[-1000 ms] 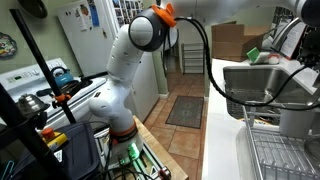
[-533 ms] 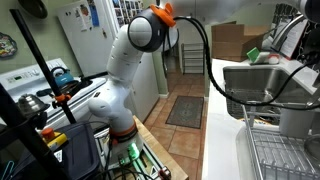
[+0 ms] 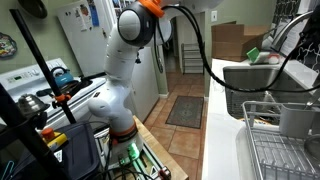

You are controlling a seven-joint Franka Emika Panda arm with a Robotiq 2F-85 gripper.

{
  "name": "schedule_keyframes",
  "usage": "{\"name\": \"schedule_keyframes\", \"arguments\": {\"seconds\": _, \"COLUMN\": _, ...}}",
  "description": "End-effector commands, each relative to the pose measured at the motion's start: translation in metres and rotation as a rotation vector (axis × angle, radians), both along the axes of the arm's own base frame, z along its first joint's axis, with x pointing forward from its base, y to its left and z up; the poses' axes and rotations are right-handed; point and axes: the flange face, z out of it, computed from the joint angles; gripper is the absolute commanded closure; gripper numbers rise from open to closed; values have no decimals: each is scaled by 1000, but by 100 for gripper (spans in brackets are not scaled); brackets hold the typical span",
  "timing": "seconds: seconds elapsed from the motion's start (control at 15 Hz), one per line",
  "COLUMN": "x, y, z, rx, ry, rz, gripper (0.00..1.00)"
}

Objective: Swap the spoon and the fork

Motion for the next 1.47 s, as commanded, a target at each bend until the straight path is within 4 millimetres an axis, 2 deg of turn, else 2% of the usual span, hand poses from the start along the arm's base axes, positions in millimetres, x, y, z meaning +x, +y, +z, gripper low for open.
{"name": "schedule_keyframes", "arguments": {"seconds": 0.0, "x": -17, "y": 21, "z": 33, "rx": 32, "ry": -38, "rz": -47, "gripper": 99}}
{"name": "schedule_keyframes", "arguments": {"seconds": 0.27, "x": -29, "y": 46, "z": 64, "rx": 29, "ry": -40, "rz": -65, "gripper": 99}}
{"name": "schedule_keyframes", "arguments": {"seconds": 0.4, "x": -33, "y": 59, "z": 73, "rx": 62, "ry": -54, "rz": -56, "gripper": 99}}
{"name": "schedule_keyframes", "arguments": {"seconds": 0.53, "x": -35, "y": 70, "z": 73, "rx": 112, "ry": -39, "rz": -26, "gripper": 99}}
{"name": "schedule_keyframes", "arguments": {"seconds": 0.73, "x": -43, "y": 74, "z": 56, "rx": 175, "ry": 25, "rz": -17, "gripper": 99}}
{"name": "schedule_keyframes", "arguments": {"seconds": 1.0, "x": -45, "y": 62, "z": 21, "rx": 175, "ry": 66, "rz": -35, "gripper": 99}}
{"name": "schedule_keyframes", "arguments": {"seconds": 1.4, "x": -48, "y": 53, "z": -4, "rx": 158, "ry": 73, "rz": -56, "gripper": 99}}
